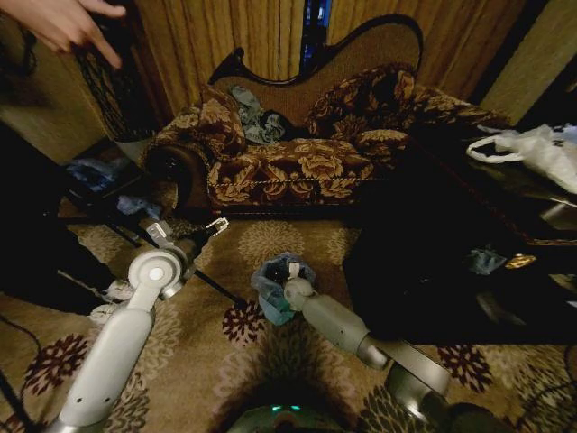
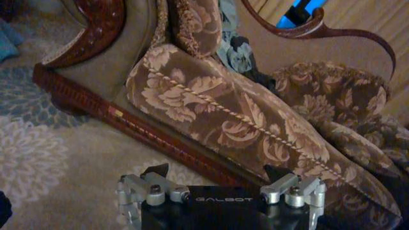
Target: Place a garbage bag over the trash bin.
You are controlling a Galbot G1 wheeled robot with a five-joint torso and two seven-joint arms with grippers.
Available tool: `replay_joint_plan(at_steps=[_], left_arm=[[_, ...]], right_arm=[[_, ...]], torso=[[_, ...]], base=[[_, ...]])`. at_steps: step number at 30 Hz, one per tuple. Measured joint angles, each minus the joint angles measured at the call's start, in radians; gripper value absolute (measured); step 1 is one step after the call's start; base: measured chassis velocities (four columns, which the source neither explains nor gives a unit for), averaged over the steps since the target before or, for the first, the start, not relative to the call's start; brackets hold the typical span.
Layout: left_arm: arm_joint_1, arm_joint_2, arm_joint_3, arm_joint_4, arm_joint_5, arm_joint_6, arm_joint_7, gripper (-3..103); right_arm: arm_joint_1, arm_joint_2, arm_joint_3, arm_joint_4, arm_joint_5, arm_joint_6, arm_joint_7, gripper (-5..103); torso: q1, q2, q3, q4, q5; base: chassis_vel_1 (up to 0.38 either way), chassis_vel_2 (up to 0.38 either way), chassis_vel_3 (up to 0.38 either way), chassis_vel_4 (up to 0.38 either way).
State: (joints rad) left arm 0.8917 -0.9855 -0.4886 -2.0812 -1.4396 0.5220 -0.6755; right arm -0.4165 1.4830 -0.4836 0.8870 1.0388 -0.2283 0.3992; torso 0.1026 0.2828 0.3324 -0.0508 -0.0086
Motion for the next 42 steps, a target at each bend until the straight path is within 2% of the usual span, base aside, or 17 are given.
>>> replay_joint_plan(at_steps=[6,13,19,23,24,29,34,40,41,42], left_arm=[[0.000,0.001,0.000,-0.004,0.011,-0.006,0.007,100],[0.005,-0.006,0.004,-0.012,0.027,-0.016,0.015,100],[0.008,-0.005,0.001,-0.015,0.030,-0.022,0.016,100],[0.008,-0.007,-0.001,-0.014,0.031,-0.023,0.018,100],[0.008,-0.012,-0.001,-0.010,0.034,-0.023,0.020,100],[0.006,-0.027,0.001,0.000,0.046,-0.023,0.032,100],[0.007,-0.032,0.003,0.009,0.048,-0.023,0.037,100],[0.005,-0.034,-0.001,0.021,0.050,-0.024,0.042,100],[0.005,-0.036,-0.004,0.023,0.051,-0.024,0.045,100],[0.005,-0.036,-0.004,0.023,0.051,-0.024,0.045,100]], right_arm=[[-0.003,0.020,0.007,-0.050,-0.022,0.009,-0.027,0],[0.001,0.081,0.059,-0.177,-0.083,0.027,-0.097,0],[-0.003,0.083,0.070,-0.187,-0.092,0.028,-0.105,0],[-0.029,0.044,0.062,-0.099,-0.080,0.015,-0.080,0],[-0.037,0.012,0.042,-0.026,-0.055,0.000,-0.046,0],[-0.050,-0.052,0.002,0.158,0.020,-0.024,0.036,0],[-0.057,-0.061,0.009,0.245,0.049,-0.034,0.080,0],[-0.026,-0.022,0.065,0.271,0.156,-0.095,0.184,0],[-0.005,-0.011,0.080,0.264,0.205,-0.120,0.233,0],[-0.005,-0.011,0.080,0.264,0.205,-0.120,0.233,0]], torso=[[0.000,0.000,0.000,0.0000,0.0000],[-0.001,0.001,-0.001,-0.0003,-0.0004],[-0.001,0.001,-0.001,0.0000,0.0000],[0.000,0.000,0.001,0.0002,0.0002],[0.001,-0.001,0.001,0.0001,0.0002],[0.000,0.000,0.000,0.0000,0.0001],[0.000,0.000,0.000,0.0001,0.0002],[0.000,0.000,0.000,0.0001,0.0000],[0.000,0.000,0.000,0.0001,0.0000],[0.000,0.000,0.000,0.0001,0.0000]], base=[[0.000,0.000,0.000,0.000],[0.000,0.000,0.000,0.000],[0.000,0.000,0.000,0.000],[0.000,0.000,0.000,0.000],[0.000,0.000,0.000,0.000],[0.000,0.000,0.000,0.000],[0.000,0.000,0.000,0.000],[0.000,0.000,0.000,0.000],[0.000,0.000,0.000,0.000],[0.000,0.000,0.000,0.000]])
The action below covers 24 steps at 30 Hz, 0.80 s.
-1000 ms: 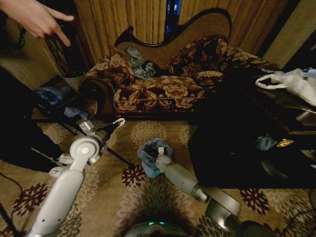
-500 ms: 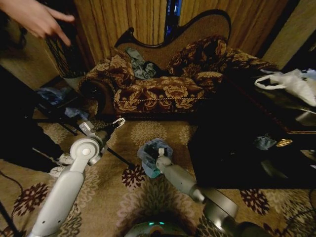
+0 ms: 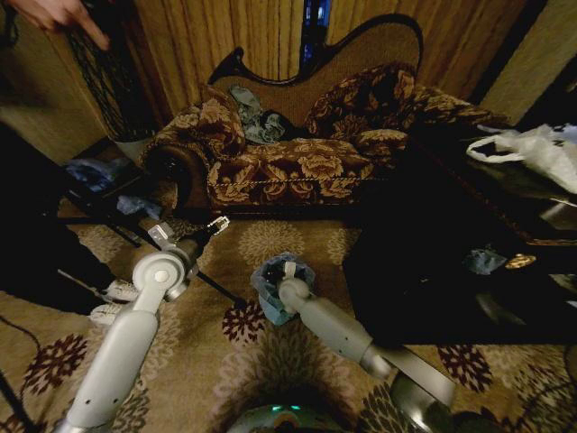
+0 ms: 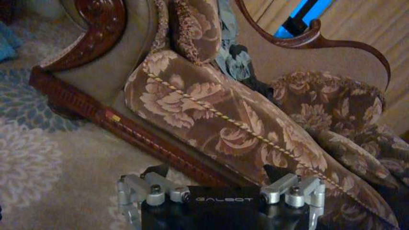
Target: Place a garbage bag over the trash bin.
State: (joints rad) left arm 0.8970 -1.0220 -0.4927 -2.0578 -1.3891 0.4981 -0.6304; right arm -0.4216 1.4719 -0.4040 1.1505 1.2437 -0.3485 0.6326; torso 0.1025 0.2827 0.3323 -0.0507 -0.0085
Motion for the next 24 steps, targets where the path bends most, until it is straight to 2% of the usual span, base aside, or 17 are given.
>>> replay_joint_plan(at_steps=[3,4,7,8,9,11,12,14,15,18,19,21,24], left_arm=[[0.001,-0.010,-0.005,0.005,0.000,0.000,0.003,100],[0.001,-0.010,-0.005,0.005,0.000,0.000,0.003,100],[-0.004,-0.018,-0.006,0.010,0.000,0.001,0.003,100],[-0.005,-0.020,-0.006,0.011,0.000,0.002,0.003,100],[-0.005,-0.020,-0.006,0.011,0.000,0.002,0.003,100],[-0.007,-0.024,-0.006,0.013,0.000,0.005,0.000,100],[-0.007,-0.024,-0.006,0.013,0.000,0.005,0.000,100],[-0.007,-0.027,-0.006,0.016,0.001,0.010,-0.003,100],[-0.007,-0.027,-0.006,0.016,0.001,0.010,-0.003,100],[-0.007,-0.034,-0.008,0.019,0.003,0.012,-0.006,100],[-0.007,-0.034,-0.008,0.019,0.003,0.012,-0.006,100],[-0.006,-0.038,-0.009,0.019,0.006,0.012,-0.007,100],[-0.001,-0.042,-0.010,0.019,0.011,0.011,-0.007,100]], right_arm=[[0.032,-0.014,0.011,0.038,0.148,-0.052,0.121,0],[0.032,-0.014,0.011,0.038,0.148,-0.052,0.121,0],[0.052,-0.060,0.012,0.113,0.256,-0.108,0.219,-1],[0.058,-0.069,0.009,0.126,0.278,-0.111,0.243,4],[0.058,-0.069,0.009,0.126,0.278,-0.111,0.243,4],[0.077,-0.073,0.007,0.149,0.350,-0.110,0.331,15],[0.077,-0.073,0.007,0.149,0.350,-0.110,0.331,15],[0.100,-0.055,0.012,0.161,0.447,-0.097,0.439,25],[0.100,-0.055,0.012,0.161,0.447,-0.097,0.439,25],[0.116,-0.040,-0.009,0.162,0.513,-0.059,0.535,42],[0.116,-0.040,-0.009,0.162,0.513,-0.059,0.535,42],[0.116,-0.041,-0.028,0.162,0.534,-0.043,0.569,52],[0.116,-0.042,-0.056,0.156,0.533,-0.036,0.577,58]], torso=[[0.000,0.000,0.000,0.0001,-0.0002],[0.000,0.000,0.000,0.0001,-0.0002],[0.000,0.000,0.000,-0.0002,-0.0001],[0.000,0.000,0.000,-0.0003,-0.0001],[0.000,0.000,0.000,-0.0003,-0.0001],[0.000,0.000,0.000,-0.0004,0.0001],[0.000,0.000,0.000,-0.0004,0.0001],[0.000,0.000,0.000,0.0000,0.0001],[0.000,0.000,0.000,0.0000,0.0001],[0.000,0.000,0.000,0.0002,-0.0001],[0.000,0.000,0.000,0.0002,-0.0001],[0.000,0.000,0.000,-0.0001,-0.0001],[0.000,0.000,0.000,-0.0002,0.0000]], base=[[0.000,0.000,0.000,0.000],[0.000,0.000,0.000,0.000],[0.000,0.000,0.000,0.000],[0.000,0.000,0.000,0.000],[0.000,0.000,0.000,0.000],[0.000,0.000,0.000,0.000],[0.000,0.000,0.000,0.000],[0.000,0.000,0.000,0.000],[0.000,0.000,0.000,0.000],[0.000,0.000,0.000,0.000],[0.000,0.000,0.000,0.000],[0.000,0.000,0.000,0.000],[0.000,0.000,0.000,0.000]])
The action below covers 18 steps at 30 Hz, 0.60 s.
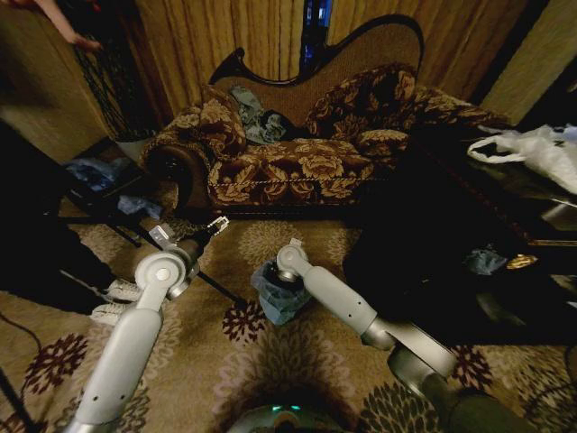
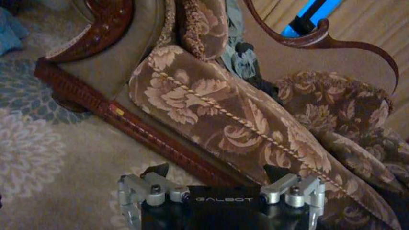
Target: Place a garbage bag over the trash bin.
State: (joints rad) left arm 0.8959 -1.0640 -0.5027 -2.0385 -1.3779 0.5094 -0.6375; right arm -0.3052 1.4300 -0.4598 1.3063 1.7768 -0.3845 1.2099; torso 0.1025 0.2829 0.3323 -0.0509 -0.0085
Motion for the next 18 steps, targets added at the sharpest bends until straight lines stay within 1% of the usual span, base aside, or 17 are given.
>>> replay_joint_plan(at_steps=[1,2,4,5,9,10,11,12,16,18], left_arm=[[0.001,-0.002,-0.002,0.000,0.002,-0.001,0.000,100],[0.001,-0.002,-0.002,0.000,0.002,-0.001,0.000,100],[0.002,-0.009,-0.004,0.000,0.008,-0.003,0.000,100],[0.002,-0.009,-0.004,0.000,0.008,-0.003,0.000,100],[-0.002,-0.023,-0.003,0.001,0.017,-0.006,0.000,100],[-0.002,-0.023,-0.003,0.001,0.017,-0.006,0.000,100],[-0.002,-0.027,-0.001,0.000,0.019,-0.007,-0.001,100],[-0.002,-0.028,-0.001,-0.001,0.021,-0.009,-0.001,100],[-0.003,-0.029,0.000,-0.004,0.022,-0.014,-0.001,100],[-0.003,-0.027,-0.001,-0.006,0.024,-0.020,-0.001,100]], right_arm=[[0.001,0.000,-0.011,-0.006,-0.001,0.005,0.006,63],[0.001,0.000,-0.011,-0.006,-0.001,0.005,0.006,63],[0.005,0.004,-0.033,-0.020,0.002,0.017,0.015,74],[0.005,0.004,-0.033,-0.020,0.002,0.017,0.015,74],[0.007,0.042,-0.025,-0.087,-0.006,0.020,-0.016,95],[0.007,0.042,-0.025,-0.087,-0.006,0.020,-0.016,95],[0.002,0.052,-0.021,-0.108,-0.020,0.020,-0.031,95],[-0.006,0.059,-0.021,-0.132,-0.038,0.020,-0.050,100],[-0.019,0.064,-0.021,-0.165,-0.069,0.018,-0.078,100],[-0.028,0.066,-0.018,-0.199,-0.094,0.015,-0.105,100]], torso=[[0.000,0.000,0.000,0.0000,-0.0001],[0.000,0.000,0.000,0.0000,-0.0001],[0.000,0.000,0.000,0.0002,-0.0001],[0.000,0.000,0.000,0.0002,-0.0001],[0.000,0.000,0.000,0.0001,0.0000],[0.000,0.000,0.000,0.0001,0.0000],[0.000,0.000,0.000,0.0001,0.0000],[0.000,0.000,0.000,0.0003,-0.0001],[0.000,0.000,0.000,0.0001,-0.0001],[0.000,0.000,0.000,0.0000,0.0000]], base=[[0.000,0.000,0.000,0.000],[0.000,0.000,0.000,0.000],[0.000,0.000,0.000,0.000],[0.000,0.000,0.000,0.000],[0.000,0.000,0.000,0.000],[0.000,0.000,0.000,0.000],[0.000,0.000,0.000,0.000],[0.000,0.000,0.000,0.000],[0.000,0.000,0.000,0.000],[0.000,0.000,0.000,0.000]])
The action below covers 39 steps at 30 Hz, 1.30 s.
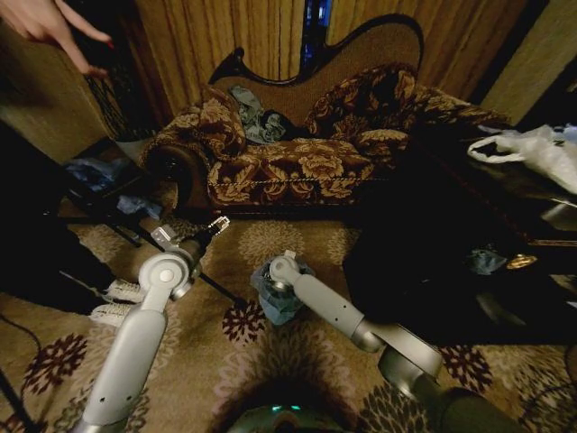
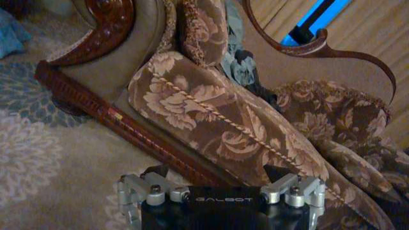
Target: Place a garbage bag over the trash bin.
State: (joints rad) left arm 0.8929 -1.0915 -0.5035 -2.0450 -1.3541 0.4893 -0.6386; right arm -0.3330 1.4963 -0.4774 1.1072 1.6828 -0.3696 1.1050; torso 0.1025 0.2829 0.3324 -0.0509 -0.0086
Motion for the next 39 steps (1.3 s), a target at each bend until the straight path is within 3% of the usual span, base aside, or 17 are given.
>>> replay_joint_plan(at_steps=[10,17,21,25,28,39], left_arm=[[-0.003,0.014,-0.011,-0.007,0.000,-0.015,0.000,100],[-0.015,0.010,-0.013,-0.003,-0.004,-0.020,0.001,100],[-0.013,0.001,-0.013,-0.003,-0.004,-0.024,0.008,100],[-0.014,0.000,-0.017,0.001,-0.005,-0.026,0.010,100],[-0.019,0.003,-0.023,0.005,-0.005,-0.030,0.012,100],[-0.021,0.009,-0.037,0.013,-0.006,-0.043,0.028,100]], right_arm=[[-0.011,0.038,0.027,-0.148,-0.067,-0.007,-0.078,100],[-0.021,0.028,-0.041,-0.147,-0.078,-0.035,-0.091,100],[-0.008,0.020,-0.087,-0.157,-0.140,-0.075,-0.127,100],[0.002,0.030,-0.080,-0.168,-0.114,-0.085,-0.109,100],[0.006,0.046,-0.055,-0.170,-0.030,-0.088,-0.056,100],[0.002,0.064,-0.057,-0.207,-0.012,-0.078,-0.043,100]], torso=[[0.000,0.000,0.000,0.0001,0.0000],[0.000,0.000,0.000,0.0001,0.0000],[0.000,0.000,0.000,0.0001,-0.0002],[0.000,0.000,0.000,-0.0001,-0.0002],[0.000,0.000,0.000,0.0002,-0.0001],[0.000,0.000,0.000,0.0000,0.0000]], base=[[0.000,0.000,0.000,0.000],[0.000,0.000,0.000,0.000],[0.000,0.000,0.000,0.000],[0.000,0.000,0.000,0.000],[0.000,0.000,0.000,0.000],[0.000,0.000,0.000,0.000]])
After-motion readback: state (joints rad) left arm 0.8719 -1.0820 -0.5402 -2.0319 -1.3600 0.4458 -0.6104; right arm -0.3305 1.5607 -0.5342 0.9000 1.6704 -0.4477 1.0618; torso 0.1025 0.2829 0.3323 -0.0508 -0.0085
